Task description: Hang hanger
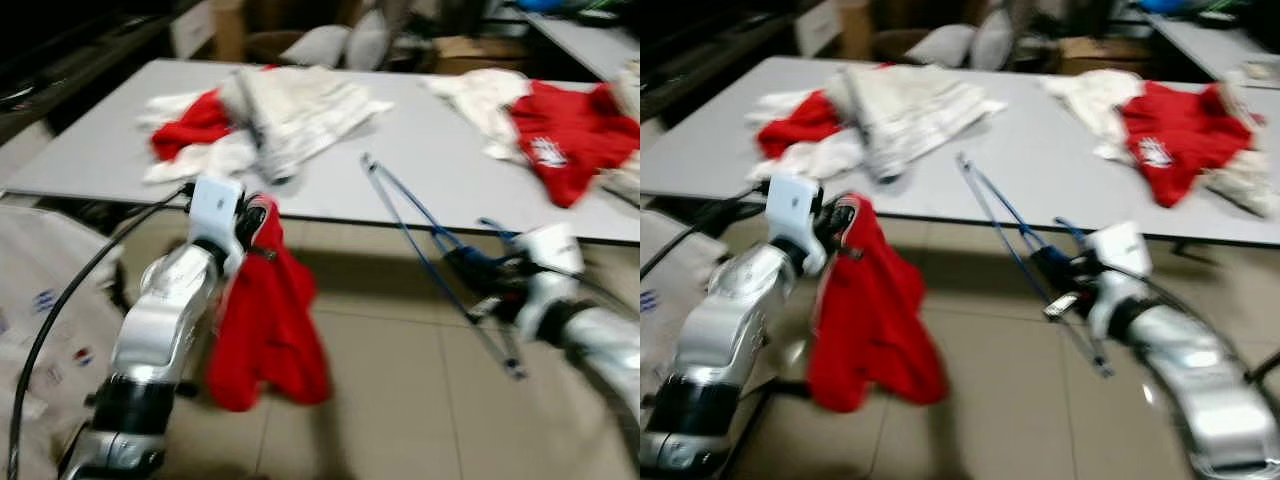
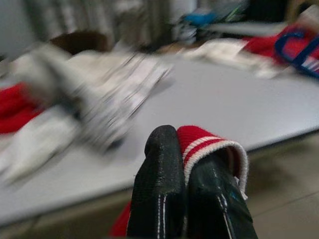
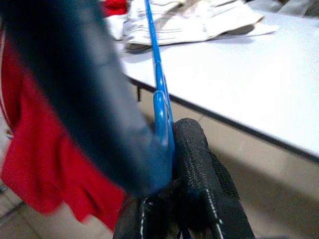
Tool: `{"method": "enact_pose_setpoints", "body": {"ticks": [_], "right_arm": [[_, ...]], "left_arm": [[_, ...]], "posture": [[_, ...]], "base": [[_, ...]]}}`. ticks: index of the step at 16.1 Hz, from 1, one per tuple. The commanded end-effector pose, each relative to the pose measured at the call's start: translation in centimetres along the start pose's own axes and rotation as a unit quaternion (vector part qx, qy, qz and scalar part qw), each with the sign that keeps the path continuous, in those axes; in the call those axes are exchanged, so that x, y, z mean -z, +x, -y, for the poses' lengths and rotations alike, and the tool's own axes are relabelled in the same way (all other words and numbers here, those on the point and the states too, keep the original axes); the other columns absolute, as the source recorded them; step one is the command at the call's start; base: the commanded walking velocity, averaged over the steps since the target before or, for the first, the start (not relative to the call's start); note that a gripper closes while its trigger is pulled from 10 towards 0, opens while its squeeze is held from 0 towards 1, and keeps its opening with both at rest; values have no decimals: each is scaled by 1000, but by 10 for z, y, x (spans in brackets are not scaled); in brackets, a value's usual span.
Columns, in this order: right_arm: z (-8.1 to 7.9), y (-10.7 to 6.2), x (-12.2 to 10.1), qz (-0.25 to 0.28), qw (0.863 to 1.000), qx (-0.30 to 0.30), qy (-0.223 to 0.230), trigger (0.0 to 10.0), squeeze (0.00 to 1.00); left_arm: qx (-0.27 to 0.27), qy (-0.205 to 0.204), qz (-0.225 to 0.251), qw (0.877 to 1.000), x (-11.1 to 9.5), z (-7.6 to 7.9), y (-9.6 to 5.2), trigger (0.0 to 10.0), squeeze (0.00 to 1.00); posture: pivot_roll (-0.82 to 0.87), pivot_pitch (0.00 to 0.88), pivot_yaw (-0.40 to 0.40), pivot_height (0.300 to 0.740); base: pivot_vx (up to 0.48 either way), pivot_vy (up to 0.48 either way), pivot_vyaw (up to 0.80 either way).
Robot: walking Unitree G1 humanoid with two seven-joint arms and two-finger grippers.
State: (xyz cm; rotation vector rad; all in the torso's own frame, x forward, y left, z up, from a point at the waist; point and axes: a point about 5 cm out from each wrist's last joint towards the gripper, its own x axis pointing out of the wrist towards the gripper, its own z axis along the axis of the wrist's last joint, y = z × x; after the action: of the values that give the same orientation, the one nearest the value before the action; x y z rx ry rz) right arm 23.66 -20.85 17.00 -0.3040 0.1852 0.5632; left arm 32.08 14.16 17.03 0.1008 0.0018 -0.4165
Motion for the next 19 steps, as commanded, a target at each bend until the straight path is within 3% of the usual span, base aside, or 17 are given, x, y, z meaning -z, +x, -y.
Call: {"method": "enact_pose_setpoints", "body": {"ticks": [1, 4, 7, 8, 12, 16, 19], "right_arm": [[0, -6, -2, -2, 1000, -21, 4, 10000, 0], [-5, -14, 1, -25, 997, -72, -1, 10000, 0], [-3, -26, -2, -38, 995, -96, -8, 10000, 0], [2, -37, -6, -47, 993, -104, -19, 10000, 0], [6, -49, -17, -47, 992, -117, -26, 10000, 0], [-12, -44, -27, -31, 981, -191, -29, 10000, 0], [-10, -42, -29, -42, 974, -220, -31, 10000, 0]], "left_arm": [[23, 9, 22, 999, -12, 7, 7, 10000, 0], [56, 23, 32, 998, -24, 15, 19, 10000, 0], [48, 35, 32, 998, -31, 8, 29, 10000, 0], [50, 46, 37, 997, -37, 6, 34, 10000, 0], [53, 54, 45, 996, -46, 3, 44, 10000, 0], [34, 54, 49, 997, -54, -6, 52, 10000, 0], [19, 73, 58, 995, -65, -17, 54, 10000, 0]], "posture": [[-49, 0, 18, 740], [-55, 0, 15, 740], [-67, 0, 24, 740], [-70, 0, 26, 740], [-75, 0, 37, 740], [-69, 0, 38, 740], [-54, 0, 18, 740]], "base": [[360, 0, 0], [366, 0, -152], [369, 0, -721], [368, 0, 0], [361, 0, 0], [355, 0, 0], [355, 0, 0]]}}
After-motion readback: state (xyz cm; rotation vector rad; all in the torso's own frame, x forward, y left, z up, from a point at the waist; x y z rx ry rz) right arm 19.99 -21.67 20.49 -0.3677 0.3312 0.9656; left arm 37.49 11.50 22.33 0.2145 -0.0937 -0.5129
